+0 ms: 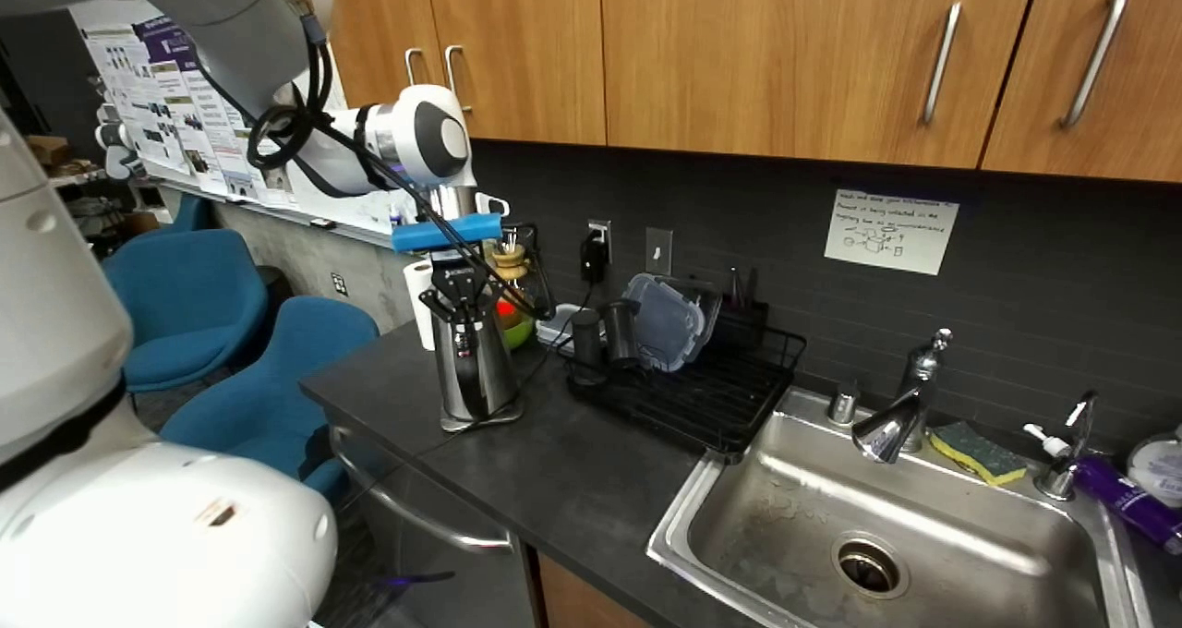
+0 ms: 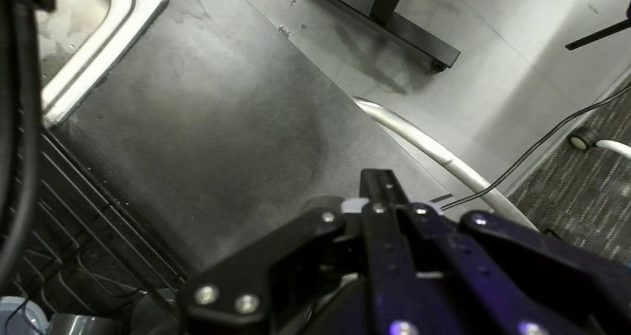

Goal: Press the button on the kettle

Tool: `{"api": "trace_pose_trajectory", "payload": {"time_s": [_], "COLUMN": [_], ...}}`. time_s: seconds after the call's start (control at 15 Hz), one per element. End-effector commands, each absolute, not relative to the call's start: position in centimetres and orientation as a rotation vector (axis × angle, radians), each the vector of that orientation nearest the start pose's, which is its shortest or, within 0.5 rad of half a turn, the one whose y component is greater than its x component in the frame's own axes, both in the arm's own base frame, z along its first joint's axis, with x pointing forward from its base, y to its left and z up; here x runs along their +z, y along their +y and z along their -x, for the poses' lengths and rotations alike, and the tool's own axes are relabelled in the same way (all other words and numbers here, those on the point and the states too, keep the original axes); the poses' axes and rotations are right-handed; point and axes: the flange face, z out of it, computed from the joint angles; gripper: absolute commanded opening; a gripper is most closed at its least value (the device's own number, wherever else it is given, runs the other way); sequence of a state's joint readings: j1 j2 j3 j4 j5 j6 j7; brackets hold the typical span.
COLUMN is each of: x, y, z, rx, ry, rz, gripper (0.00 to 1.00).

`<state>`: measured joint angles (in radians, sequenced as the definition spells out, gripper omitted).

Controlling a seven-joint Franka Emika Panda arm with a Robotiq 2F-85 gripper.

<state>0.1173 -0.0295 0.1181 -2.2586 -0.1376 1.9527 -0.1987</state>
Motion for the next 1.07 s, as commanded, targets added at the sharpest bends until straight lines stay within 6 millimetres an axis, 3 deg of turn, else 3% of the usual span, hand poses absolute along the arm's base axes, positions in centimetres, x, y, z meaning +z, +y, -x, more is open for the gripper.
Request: {"api": "trace_pose_trajectory", "payload": {"time_s": [0.0,0.07,0.2,0.27,0.47,1.0], "x": [36.62,36.74,37.07,36.09,36.41,36.43], "y": [9.43,9.33,9.33,9.52,9.53,9.52], "z": [-47.02,-47.03,-46.97,-47.39,-47.37,-47.37], "rx": [0.424,0.421,0.405,0.431,0.421,0.420], "ry": [-0.773,-0.774,-0.793,-0.784,-0.786,-0.786], "rz": [3.131,3.131,3.132,3.141,3.143,3.143], "gripper": [0.08,0.26,0.36,0.17,0.36,0.37]}}
